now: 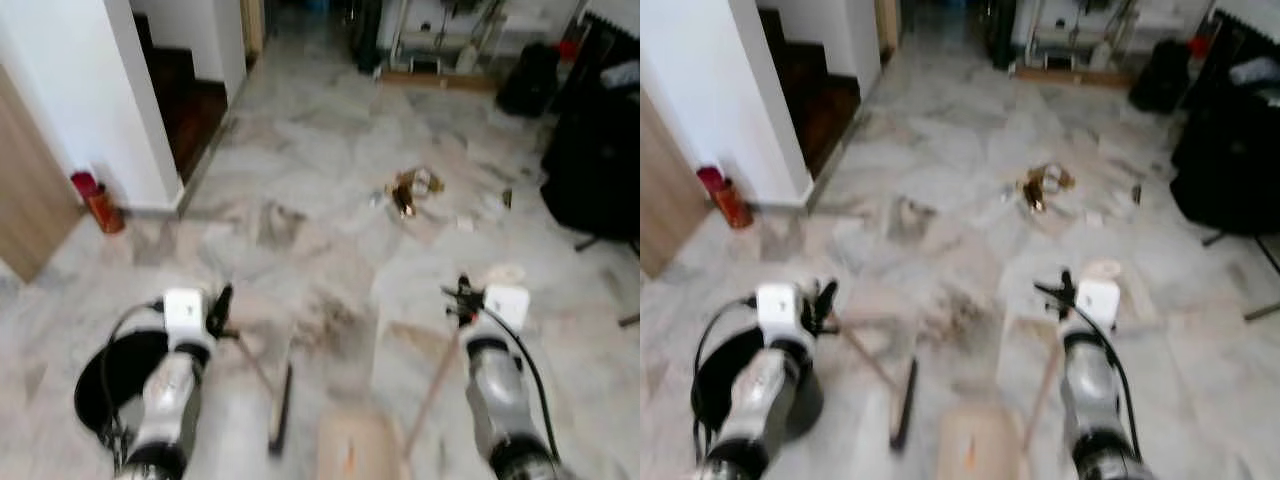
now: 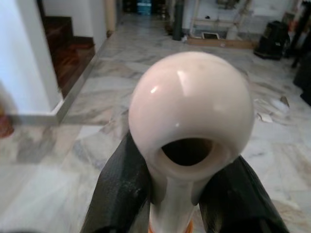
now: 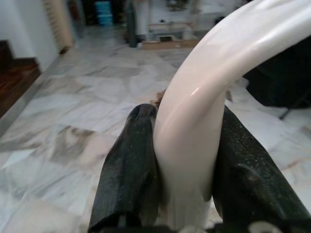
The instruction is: Sweep floor
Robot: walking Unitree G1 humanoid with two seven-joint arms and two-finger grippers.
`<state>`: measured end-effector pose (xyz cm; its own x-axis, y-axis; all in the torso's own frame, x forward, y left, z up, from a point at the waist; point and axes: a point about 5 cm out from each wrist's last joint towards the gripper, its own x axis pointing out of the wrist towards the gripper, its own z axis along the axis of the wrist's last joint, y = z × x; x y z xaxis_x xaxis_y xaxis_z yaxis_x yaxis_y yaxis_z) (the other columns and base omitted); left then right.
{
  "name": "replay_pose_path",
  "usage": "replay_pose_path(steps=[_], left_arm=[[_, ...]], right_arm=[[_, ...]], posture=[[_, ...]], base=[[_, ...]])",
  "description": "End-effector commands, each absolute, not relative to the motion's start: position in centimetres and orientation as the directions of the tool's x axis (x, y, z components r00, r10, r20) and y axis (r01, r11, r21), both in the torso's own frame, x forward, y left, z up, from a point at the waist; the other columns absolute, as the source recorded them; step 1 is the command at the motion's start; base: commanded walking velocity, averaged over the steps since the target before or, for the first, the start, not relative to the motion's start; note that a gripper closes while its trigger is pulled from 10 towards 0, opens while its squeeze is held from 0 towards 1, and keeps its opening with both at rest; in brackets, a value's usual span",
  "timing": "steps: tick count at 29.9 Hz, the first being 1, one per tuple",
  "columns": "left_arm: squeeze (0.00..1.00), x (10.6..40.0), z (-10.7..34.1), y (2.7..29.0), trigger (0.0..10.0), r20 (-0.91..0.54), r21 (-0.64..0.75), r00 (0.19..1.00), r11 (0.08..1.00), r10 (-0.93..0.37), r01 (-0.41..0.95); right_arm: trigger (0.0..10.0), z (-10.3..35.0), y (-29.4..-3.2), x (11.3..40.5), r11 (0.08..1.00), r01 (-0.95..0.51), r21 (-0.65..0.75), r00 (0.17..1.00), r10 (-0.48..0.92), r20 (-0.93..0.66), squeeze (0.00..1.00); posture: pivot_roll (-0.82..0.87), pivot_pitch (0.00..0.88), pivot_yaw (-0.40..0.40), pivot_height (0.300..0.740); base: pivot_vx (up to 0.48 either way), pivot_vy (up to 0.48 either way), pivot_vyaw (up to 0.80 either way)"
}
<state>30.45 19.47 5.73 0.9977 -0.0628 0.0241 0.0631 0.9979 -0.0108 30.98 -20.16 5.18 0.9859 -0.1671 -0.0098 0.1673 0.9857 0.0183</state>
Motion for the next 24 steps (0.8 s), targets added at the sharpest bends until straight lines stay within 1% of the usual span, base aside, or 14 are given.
replay_pose_path(steps=[1, 6, 9, 17, 24], left_arm=[[0.0, 30.7, 5.9, 18.5, 10.0, 0.032, -0.021, 0.996, 0.996, -0.085, 0.085], [0.0, 30.8, 5.9, 18.5, 10.0, 0.032, -0.018, 0.996, 0.996, -0.088, 0.089], [0.0, 31.0, 6.2, 18.7, 10.0, 0.038, -0.009, 0.995, 0.995, -0.098, 0.098], [0.0, 31.3, 6.6, 18.8, 10.0, 0.044, 0.005, 0.993, 0.994, -0.107, 0.107], [0.0, 31.1, 6.3, 19.2, 10.0, 0.032, 0.003, 0.995, 0.996, -0.091, 0.091]], right_arm=[[10.0, 5.9, -21.4, 31.1, 0.979, 0.205, 0.019, 0.978, -0.205, 0.022, 0.0], [10.0, 5.9, -21.5, 31.1, 0.977, 0.214, 0.022, 0.976, -0.215, 0.024, 0.0], [10.0, 5.8, -21.1, 30.9, 0.976, 0.215, 0.02, 0.976, -0.216, 0.037, 0.0], [10.0, 5.5, -20.4, 30.8, 0.977, 0.208, 0.047, 0.977, -0.21, 0.031, 0.0], [10.0, 5.9, -19.9, 31.1, 0.979, 0.195, 0.052, 0.979, -0.197, 0.048, 0.0]], posture=[[-0.01, 0.0, -0.031, 0.74], [0.0, 0.0, -0.02, 0.74], [0.0, 0.0, -0.005, 0.74], [0.02, 0.0, 0.0, 0.74], [-0.01, 0.0, 0.016, 0.74]], base=[[0.371, 0.0, -0.8], [0.37, 0.0, -0.78], [0.371, 0.0, 0.0], [0.371, 0.0, 0.0], [0.371, 0.0, 0.0]])
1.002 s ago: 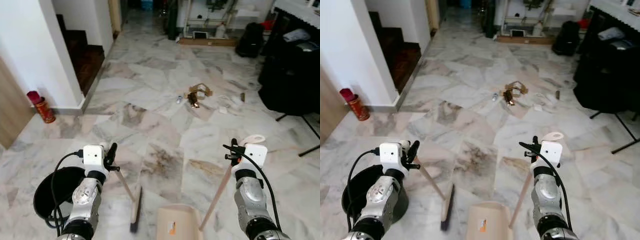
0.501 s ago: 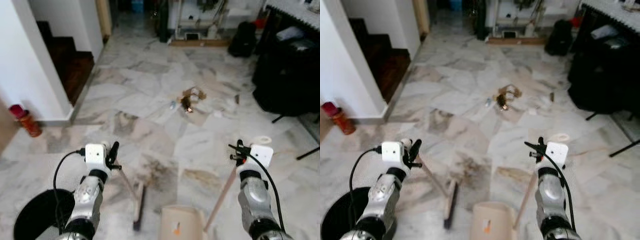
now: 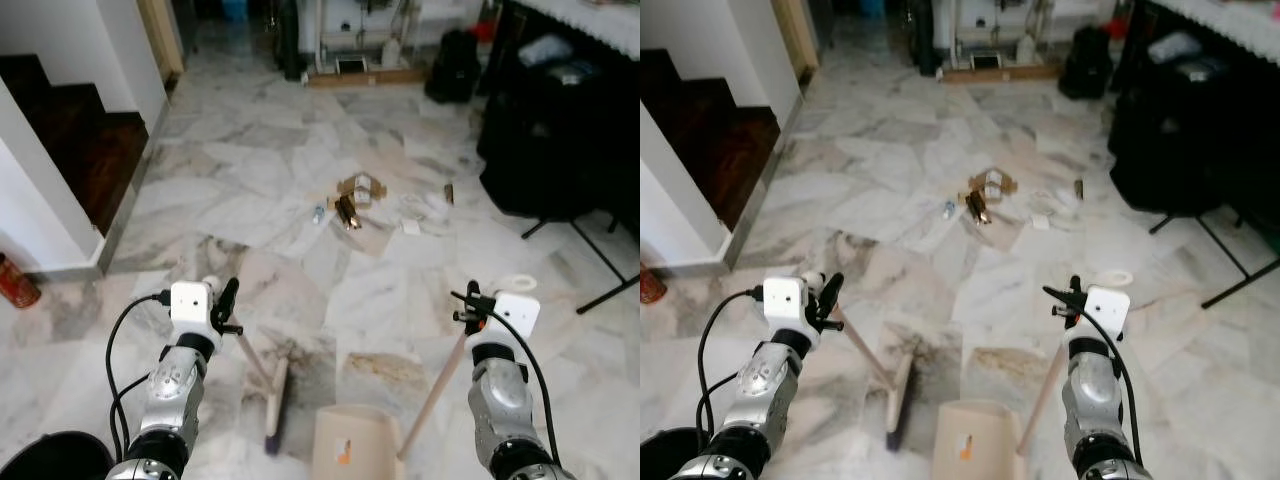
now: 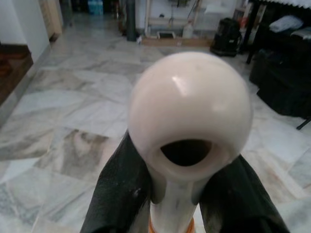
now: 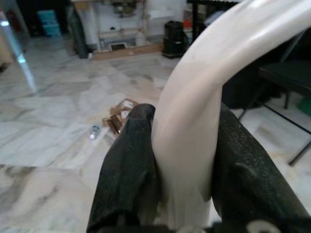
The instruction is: Sweep floor
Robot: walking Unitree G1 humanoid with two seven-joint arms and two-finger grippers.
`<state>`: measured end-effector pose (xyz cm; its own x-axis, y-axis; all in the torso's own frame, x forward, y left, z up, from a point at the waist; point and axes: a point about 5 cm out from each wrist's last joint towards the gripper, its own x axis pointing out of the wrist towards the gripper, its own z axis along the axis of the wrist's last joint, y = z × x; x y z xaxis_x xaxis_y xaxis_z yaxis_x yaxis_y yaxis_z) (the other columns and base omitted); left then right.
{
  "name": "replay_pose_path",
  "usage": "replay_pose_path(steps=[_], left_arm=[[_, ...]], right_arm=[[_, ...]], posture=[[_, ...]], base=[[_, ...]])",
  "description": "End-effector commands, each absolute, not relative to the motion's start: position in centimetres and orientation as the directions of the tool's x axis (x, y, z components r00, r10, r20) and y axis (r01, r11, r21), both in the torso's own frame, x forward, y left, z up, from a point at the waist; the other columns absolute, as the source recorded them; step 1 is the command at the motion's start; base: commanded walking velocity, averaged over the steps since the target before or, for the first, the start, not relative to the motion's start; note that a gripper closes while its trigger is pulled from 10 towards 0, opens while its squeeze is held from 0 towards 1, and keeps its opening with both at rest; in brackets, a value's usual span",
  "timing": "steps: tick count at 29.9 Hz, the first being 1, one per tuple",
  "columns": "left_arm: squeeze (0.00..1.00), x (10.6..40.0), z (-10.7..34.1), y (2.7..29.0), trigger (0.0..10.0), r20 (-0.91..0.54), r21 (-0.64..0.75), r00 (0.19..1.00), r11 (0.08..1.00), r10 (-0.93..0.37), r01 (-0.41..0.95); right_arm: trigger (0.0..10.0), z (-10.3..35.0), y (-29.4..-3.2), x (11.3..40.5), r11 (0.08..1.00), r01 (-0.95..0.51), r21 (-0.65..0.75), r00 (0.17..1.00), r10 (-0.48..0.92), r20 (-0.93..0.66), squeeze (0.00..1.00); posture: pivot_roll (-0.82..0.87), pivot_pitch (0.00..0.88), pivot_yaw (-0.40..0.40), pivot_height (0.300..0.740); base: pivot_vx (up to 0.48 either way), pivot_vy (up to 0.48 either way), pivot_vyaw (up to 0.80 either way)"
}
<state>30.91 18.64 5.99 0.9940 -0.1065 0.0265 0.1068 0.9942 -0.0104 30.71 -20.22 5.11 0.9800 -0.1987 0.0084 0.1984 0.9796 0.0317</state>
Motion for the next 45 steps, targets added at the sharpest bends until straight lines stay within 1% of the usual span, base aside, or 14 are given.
replay_pose_path(steps=[1, 6, 9, 13, 18, 20, 23, 27, 30, 33, 40, 45], left_arm=[[0.0, 31.1, 6.2, 19.2, 10.0, 0.031, 0.004, 0.995, 0.996, -0.092, 0.091], [0.0, 31.4, 6.4, 19.3, 10.0, 0.024, 0.012, 0.994, 0.994, -0.108, 0.108], [0.0, 31.6, 6.4, 19.2, 10.0, 0.018, 0.014, 0.993, 0.993, -0.114, 0.114], [0.0, 32.4, 6.9, 18.8, 10.0, 0.018, -0.002, 0.994, 0.994, -0.105, 0.105], [0.0, 32.4, 6.7, 17.8, 10.0, 0.02, -0.011, 0.991, 0.991, -0.133, 0.133], [0.0, 32.4, 6.7, 17.7, 10.0, 0.021, -0.012, 0.991, 0.991, -0.133, 0.133], [0.0, 31.9, 6.3, 17.9, 10.0, 0.02, -0.015, 0.992, 0.992, -0.126, 0.127], [0.0, 31.7, 6.1, 17.9, 10.0, 0.022, -0.021, 0.993, 0.993, -0.114, 0.114], [0.0, 31.8, 6.1, 17.2, 10.0, 0.033, -0.032, 0.993, 0.993, -0.113, 0.114], [0.0, 31.9, 6.3, 16.7, 10.0, 0.05, -0.043, 0.992, 0.992, -0.117, 0.119], [0.0, 31.7, 6.1, 16.3, 10.0, 0.048, -0.05, 0.992, 0.991, -0.121, 0.123], [0.0, 31.9, 6.3, 16.6, 10.0, 0.048, -0.039, 0.991, 0.991, -0.126, 0.128]], right_arm=[[10.0, 5.8, -19.8, 31.1, 0.979, 0.196, 0.054, 0.979, -0.199, 0.05, 0.0], [10.0, 5.5, -18.9, 30.8, 0.98, 0.188, 0.07, 0.98, -0.192, 0.055, 0.0], [10.0, 5.5, -18.7, 30.7, 0.979, 0.19, 0.08, 0.979, -0.194, 0.056, 0.0], [10.0, 5.6, -18.8, 30.7, 0.982, 0.178, 0.069, 0.981, -0.183, 0.067, 0.0], [10.0, 5.9, -19.8, 30.6, 0.98, 0.19, 0.059, 0.977, -0.194, 0.083, 0.0], [10.0, 5.8, -19.9, 30.5, 0.979, 0.195, 0.057, 0.977, -0.199, 0.081, 0.0], [10.0, 5.8, -20.8, 30.5, 0.974, 0.22, 0.051, 0.973, -0.223, 0.066, 0.0], [10.0, 5.9, -21.0, 30.7, 0.978, 0.207, 0.036, 0.976, -0.209, 0.064, 0.0], [10.0, 6.1, -21.4, 30.7, 0.981, 0.194, 0.021, 0.979, -0.195, 0.064, 0.0], [10.0, 6.1, -21.6, 30.7, 0.981, 0.192, 0.012, 0.979, -0.193, 0.065, 0.0], [10.0, 6.5, -22.1, 30.8, 0.98, 0.2, -0.001, 0.977, -0.2, 0.072, 0.0], [10.0, 6.6, -22.1, 31.0, 0.978, 0.211, 0.003, 0.975, -0.21, 0.078, 0.0]], posture=[[-0.01, 0.0, 0.022, 0.74], [-0.05, 0.0, 0.053, 0.74], [-0.06, 0.0, 0.058, 0.74], [-0.12, 0.0, 0.066, 0.74], [-0.1, 0.0, 0.048, 0.74], [-0.09, 0.0, 0.046, 0.74], [-0.07, 0.0, 0.019, 0.74], [-0.07, 0.0, 0.003, 0.74], [-0.04, 0.0, -0.027, 0.74], [-0.04, 0.0, -0.036, 0.74], [-0.05, 0.0, -0.034, 0.74], [-0.06, 0.0, -0.021, 0.74]], base=[[0.375, 0.0, 0.0], [0.375, 0.0, 0.0], [0.375, 0.0, 0.0], [0.376, 0.0, 0.0], [0.374, 0.0, 0.0], [0.375, 0.0, 0.0], [0.375, 0.0, 0.0], [0.376, 0.0, 0.0], [0.379, 0.0, 0.0], [0.381, 0.0, 0.0], [0.38, 0.0, 0.0], [0.38, 0.0, 0.0]])
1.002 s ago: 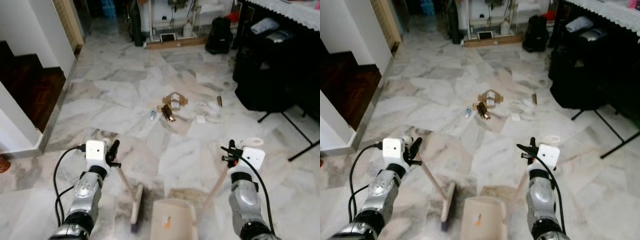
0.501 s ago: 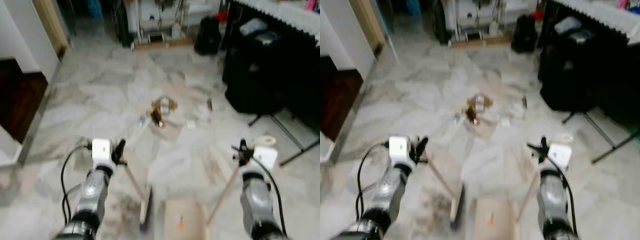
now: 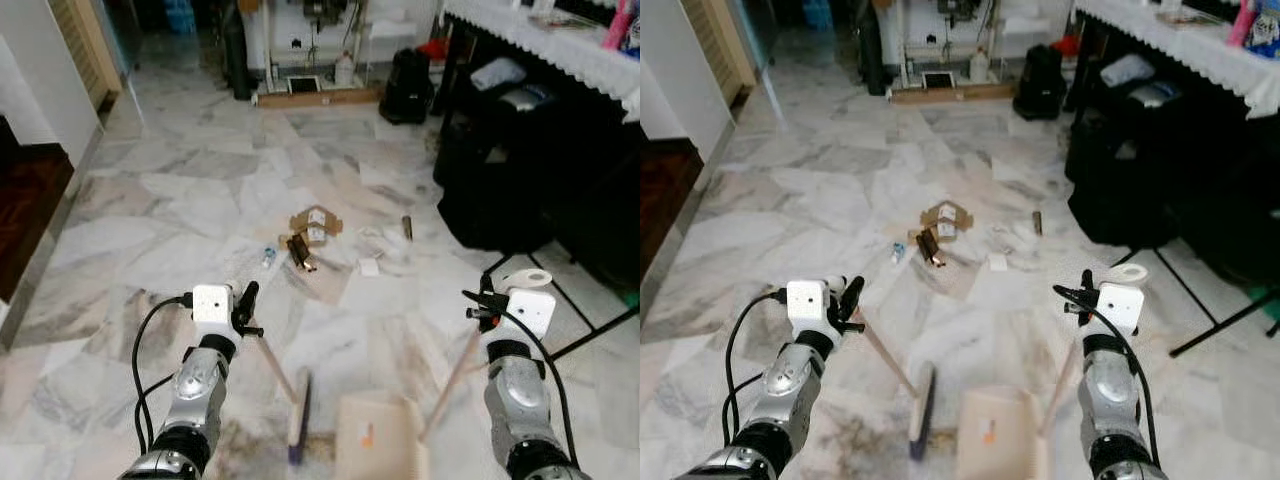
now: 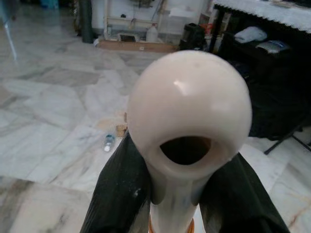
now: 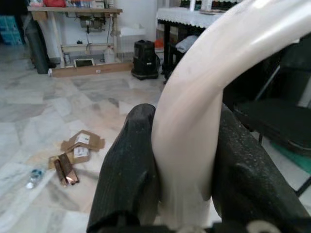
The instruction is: Sweep floor
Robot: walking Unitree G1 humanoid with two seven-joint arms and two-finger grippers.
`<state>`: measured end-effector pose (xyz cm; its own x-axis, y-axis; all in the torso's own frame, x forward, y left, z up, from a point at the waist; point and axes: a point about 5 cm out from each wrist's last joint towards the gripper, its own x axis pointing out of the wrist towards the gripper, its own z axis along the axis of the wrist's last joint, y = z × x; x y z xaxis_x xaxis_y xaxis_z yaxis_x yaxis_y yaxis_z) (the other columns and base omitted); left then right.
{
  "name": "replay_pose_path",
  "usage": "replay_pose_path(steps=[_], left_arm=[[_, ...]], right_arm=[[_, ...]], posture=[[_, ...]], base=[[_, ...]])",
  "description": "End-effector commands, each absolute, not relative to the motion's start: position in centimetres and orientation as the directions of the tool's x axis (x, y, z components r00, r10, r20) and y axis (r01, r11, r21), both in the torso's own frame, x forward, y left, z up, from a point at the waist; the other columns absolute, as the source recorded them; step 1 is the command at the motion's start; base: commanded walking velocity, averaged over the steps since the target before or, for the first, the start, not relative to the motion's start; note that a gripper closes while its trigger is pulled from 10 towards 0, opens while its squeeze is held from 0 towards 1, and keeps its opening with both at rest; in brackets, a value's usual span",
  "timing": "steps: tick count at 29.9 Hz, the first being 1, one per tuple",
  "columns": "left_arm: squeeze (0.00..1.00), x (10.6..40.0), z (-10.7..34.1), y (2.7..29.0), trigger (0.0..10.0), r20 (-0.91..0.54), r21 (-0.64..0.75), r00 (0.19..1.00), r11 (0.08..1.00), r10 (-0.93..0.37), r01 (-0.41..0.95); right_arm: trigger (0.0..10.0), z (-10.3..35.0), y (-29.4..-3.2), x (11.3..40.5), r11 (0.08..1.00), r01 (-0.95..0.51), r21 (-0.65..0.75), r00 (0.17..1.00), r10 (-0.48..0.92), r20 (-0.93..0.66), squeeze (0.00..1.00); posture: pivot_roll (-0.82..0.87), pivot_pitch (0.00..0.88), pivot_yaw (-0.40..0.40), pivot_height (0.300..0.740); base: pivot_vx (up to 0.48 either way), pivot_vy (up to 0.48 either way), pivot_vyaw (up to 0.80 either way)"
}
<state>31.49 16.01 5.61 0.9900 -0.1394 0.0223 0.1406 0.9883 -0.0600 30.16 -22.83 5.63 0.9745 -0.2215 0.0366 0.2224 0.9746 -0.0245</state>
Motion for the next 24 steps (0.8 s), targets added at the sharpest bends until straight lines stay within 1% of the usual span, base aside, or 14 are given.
replay_pose_path(steps=[1, 13, 17, 19, 24], left_arm=[[0.0, 32.0, 6.4, 16.7, 10.0, 0.048, -0.036, 0.991, 0.991, -0.126, 0.128], [0.0, 33.0, 7.8, 17.2, 10.0, 0.088, -0.027, 0.99, 0.993, -0.113, 0.116], [0.0, 32.9, 7.8, 17.4, 10.0, 0.094, -0.024, 0.99, 0.994, -0.101, 0.104], [0.0, 32.8, 7.8, 17.5, 10.0, 0.097, -0.024, 0.991, 0.995, -0.094, 0.097], [0.0, 32.5, 7.6, 17.8, 10.0, 0.101, -0.028, 0.992, 0.997, -0.075, 0.079]], right_arm=[[10.0, 6.6, -22.1, 31.0, 0.977, 0.212, 0.004, 0.974, -0.211, 0.077, 0.0], [10.0, 6.7, -22.2, 31.0, 0.975, 0.223, -0.007, 0.972, -0.221, 0.085, 0.0], [10.0, 6.7, -22.0, 30.8, 0.974, 0.224, -0.02, 0.971, -0.221, 0.091, 0.0], [10.0, 6.5, -22.0, 30.8, 0.974, 0.226, 0.013, 0.971, -0.227, 0.078, 0.0], [10.0, 6.9, -21.2, 31.1, 0.98, 0.201, -0.009, 0.975, -0.199, 0.096, 0.0]], posture=[[-0.06, 0.0, -0.019, 0.74], [-0.07, 0.0, 0.004, 0.74], [-0.06, 0.0, -0.004, 0.74], [-0.05, 0.0, -0.008, 0.74], [-0.04, 0.0, -0.003, 0.74]], base=[[0.382, 0.0, 0.0], [0.384, 0.0, 0.0], [0.383, 0.0, 0.76], [0.394, 0.0, 0.0], [0.388, 0.0, 0.0]])
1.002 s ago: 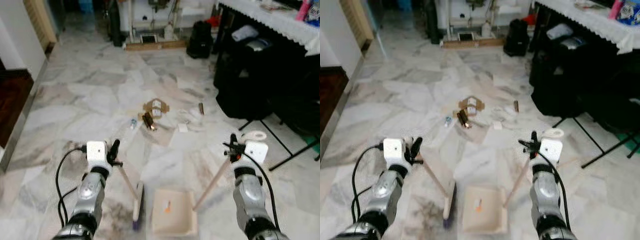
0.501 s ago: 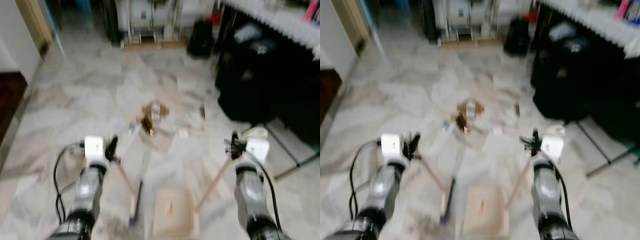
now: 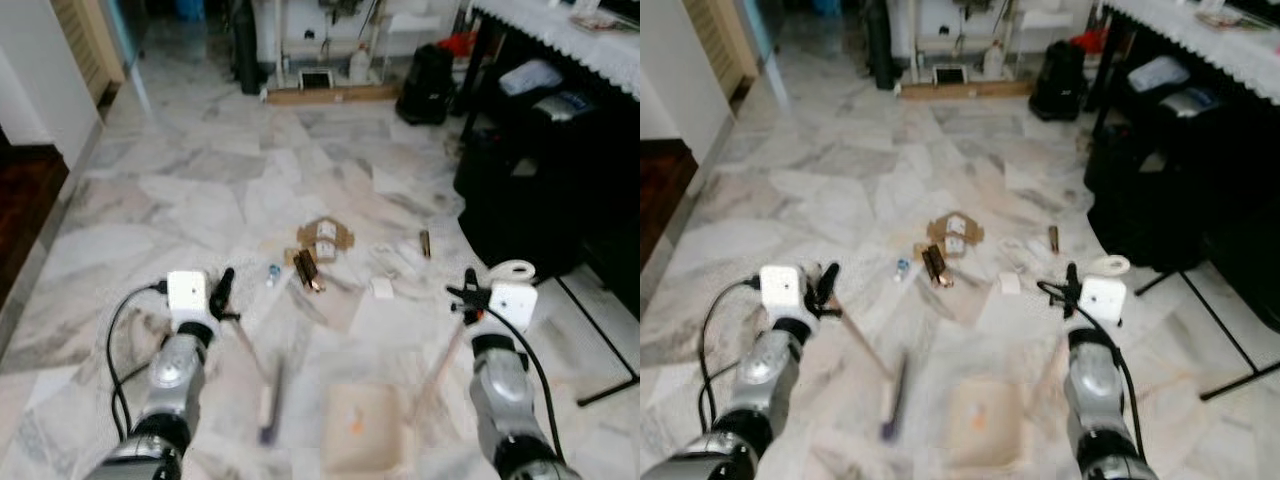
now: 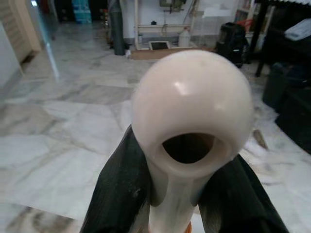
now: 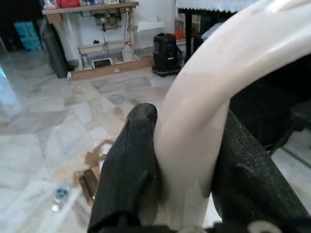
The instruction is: Sweep floor
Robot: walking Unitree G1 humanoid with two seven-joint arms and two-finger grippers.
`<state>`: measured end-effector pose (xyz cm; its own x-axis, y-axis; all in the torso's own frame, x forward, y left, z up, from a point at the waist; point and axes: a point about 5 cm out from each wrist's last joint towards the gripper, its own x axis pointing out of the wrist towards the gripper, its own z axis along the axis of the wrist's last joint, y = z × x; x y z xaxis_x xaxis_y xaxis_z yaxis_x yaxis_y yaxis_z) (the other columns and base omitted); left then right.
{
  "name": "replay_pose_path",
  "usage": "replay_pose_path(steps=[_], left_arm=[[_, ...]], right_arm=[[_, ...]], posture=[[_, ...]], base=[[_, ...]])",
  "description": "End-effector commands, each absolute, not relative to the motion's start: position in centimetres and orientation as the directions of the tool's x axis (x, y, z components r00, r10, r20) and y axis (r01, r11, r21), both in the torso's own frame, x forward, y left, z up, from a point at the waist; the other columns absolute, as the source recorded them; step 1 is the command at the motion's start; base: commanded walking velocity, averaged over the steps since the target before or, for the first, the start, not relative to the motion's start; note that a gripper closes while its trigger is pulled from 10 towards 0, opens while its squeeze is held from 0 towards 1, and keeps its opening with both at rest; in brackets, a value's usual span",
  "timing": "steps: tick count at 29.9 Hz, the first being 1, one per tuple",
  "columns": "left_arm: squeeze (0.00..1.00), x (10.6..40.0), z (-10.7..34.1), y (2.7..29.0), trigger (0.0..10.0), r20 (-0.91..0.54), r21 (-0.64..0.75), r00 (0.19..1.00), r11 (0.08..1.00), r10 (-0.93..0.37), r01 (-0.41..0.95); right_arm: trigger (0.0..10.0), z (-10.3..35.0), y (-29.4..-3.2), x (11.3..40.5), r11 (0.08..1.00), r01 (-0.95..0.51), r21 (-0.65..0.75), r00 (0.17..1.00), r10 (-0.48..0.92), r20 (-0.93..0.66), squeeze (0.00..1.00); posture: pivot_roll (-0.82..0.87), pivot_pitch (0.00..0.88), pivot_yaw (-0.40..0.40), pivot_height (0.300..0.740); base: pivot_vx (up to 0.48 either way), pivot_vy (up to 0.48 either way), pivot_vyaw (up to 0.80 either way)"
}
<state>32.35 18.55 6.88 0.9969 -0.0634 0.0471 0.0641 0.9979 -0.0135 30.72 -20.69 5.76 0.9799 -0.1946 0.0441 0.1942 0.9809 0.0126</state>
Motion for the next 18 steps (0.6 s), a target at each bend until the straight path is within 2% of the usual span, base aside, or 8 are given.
replay_pose_path(steps=[1, 18], left_arm=[[0.0, 32.52, 7.62, 17.84, 10.0, 0.101, -0.027, 0.992, 0.997, -0.075, 0.078], [0.0, 32.59, 8.11, 18.28, 10.0, 0.126, -0.028, 0.991, 0.999, -0.043, 0.047]], right_arm=[[10.0, 6.93, -21.17, 31.18, 0.98, 0.2, -0.013, 0.975, -0.198, 0.098, 0.0], [10.0, 7.56, -21.25, 31.35, 0.979, 0.205, 0.005, 0.971, -0.204, 0.126, 0.0]], posture=[[-0.04, 0.0, -0.005, 0.74], [-0.06, 0.0, -0.012, 0.74]], base=[[0.39, 0.0, 0.0], [0.39, 0.0, 0.0]])
